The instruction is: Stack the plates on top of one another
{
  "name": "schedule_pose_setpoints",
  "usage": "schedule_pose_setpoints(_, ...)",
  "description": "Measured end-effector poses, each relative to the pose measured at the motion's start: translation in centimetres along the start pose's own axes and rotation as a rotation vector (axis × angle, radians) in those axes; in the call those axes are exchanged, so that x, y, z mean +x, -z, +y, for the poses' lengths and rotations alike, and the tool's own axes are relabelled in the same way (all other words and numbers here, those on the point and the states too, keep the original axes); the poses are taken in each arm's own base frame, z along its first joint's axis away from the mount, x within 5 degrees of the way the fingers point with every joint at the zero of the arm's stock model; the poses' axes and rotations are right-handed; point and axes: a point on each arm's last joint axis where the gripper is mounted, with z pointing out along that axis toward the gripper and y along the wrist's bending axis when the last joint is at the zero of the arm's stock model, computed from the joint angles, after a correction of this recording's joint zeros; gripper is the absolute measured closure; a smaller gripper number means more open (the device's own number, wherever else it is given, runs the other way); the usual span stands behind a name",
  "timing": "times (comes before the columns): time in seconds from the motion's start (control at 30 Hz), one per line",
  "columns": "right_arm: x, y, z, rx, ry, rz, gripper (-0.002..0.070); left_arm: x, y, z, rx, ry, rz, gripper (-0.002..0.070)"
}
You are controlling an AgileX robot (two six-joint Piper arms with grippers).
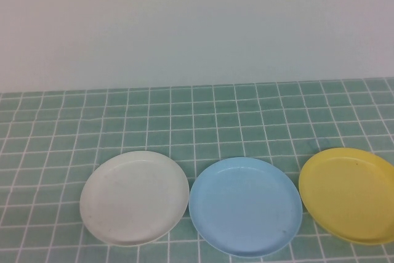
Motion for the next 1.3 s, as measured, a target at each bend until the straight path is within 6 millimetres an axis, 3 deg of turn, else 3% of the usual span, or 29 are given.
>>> schedule_pose_setpoints(0.23, -0.2, 0.1, 0.0, 0.002, 0.029, 0.01, 0.0678, -4.9, 0.9, -2.5, 0.07, -0.02, -0.119, 0.0675)
schedule_pose_setpoints(0.43, -1.9, 0.3, 0.1, 0.005, 0.08, -0.039, 0.0678, -7.4, 1.2, -3.8, 0.082, -0.22, -0.154, 0.0675)
schedule_pose_setpoints(0.57, -2.5, 0.4, 0.1, 0.005, 0.086, -0.057, 0.0678, -7.6, 1.2, -3.7, 0.064, -0.381, -0.177, 0.0675)
schedule_pose_setpoints(0.87, -2.9, 0.5, 0.2, 0.007, 0.09, -0.054, 0.0678, -6.8, 0.8, -3.7, 0.077, -0.319, -0.088, 0.0675)
schedule_pose_setpoints(1.17, -5.1, 0.8, 0.3, 0.017, 0.134, -0.002, 0.0678, -4.8, -2.3, -3.2, 0.047, -0.211, 0.19, 0.0675)
schedule_pose_setpoints(1.3, -5.7, 0.3, 0.3, 0.019, 0.138, 0.035, 0.0678, -4.9, -3.5, -3.3, 0.035, -0.217, 0.243, 0.0675)
